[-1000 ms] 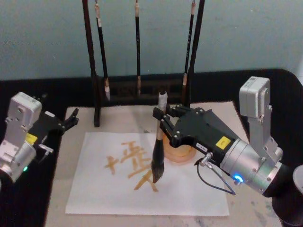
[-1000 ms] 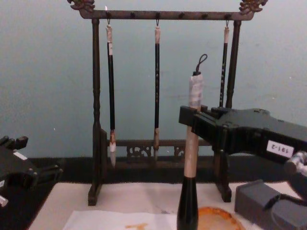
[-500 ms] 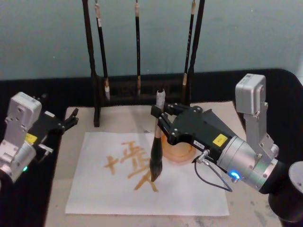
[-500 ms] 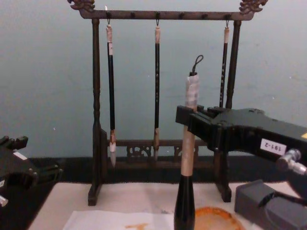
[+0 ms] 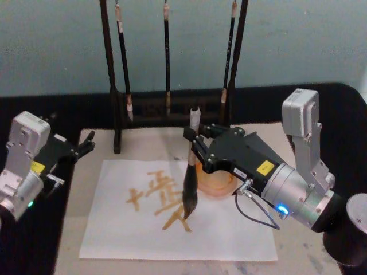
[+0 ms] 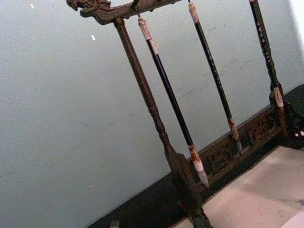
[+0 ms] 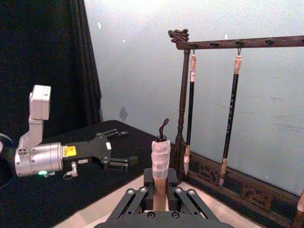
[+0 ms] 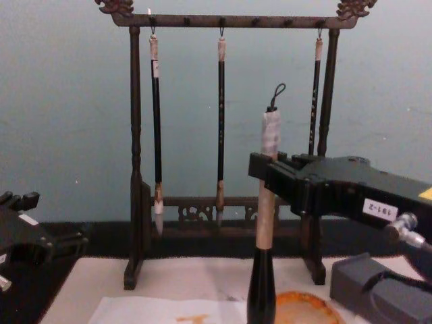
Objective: Pick up the brush from the inkstone, write on the paper, then place the brush back to its original position.
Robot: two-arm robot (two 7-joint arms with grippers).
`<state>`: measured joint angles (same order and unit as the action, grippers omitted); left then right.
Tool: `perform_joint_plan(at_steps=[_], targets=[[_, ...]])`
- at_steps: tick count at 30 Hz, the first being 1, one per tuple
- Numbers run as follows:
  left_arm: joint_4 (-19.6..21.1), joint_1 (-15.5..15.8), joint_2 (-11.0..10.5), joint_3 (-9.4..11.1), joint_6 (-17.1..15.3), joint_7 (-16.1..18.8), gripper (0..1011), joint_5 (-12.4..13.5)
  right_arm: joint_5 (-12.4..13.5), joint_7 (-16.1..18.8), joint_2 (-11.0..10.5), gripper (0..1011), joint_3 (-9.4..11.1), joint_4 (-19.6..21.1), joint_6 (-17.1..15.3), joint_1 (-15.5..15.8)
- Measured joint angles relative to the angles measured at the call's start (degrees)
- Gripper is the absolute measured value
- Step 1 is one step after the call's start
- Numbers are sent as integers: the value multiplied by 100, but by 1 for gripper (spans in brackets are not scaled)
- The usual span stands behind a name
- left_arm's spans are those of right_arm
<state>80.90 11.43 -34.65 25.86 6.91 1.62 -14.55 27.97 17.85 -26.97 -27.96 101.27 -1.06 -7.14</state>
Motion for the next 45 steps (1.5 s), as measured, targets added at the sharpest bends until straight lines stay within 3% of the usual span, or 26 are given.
perform_joint_plan(at_steps=[26, 33, 45], targets=[[0, 0, 0, 0, 0, 0, 1010, 0, -305, 201, 260, 161, 362, -79, -92, 97], [0, 0, 0, 0, 0, 0, 1010, 0, -302, 303, 283, 161, 429, 64, -142, 163], [0, 0, 0, 0, 0, 0, 1010, 0, -70, 355, 312, 161, 595, 292, -257, 169]])
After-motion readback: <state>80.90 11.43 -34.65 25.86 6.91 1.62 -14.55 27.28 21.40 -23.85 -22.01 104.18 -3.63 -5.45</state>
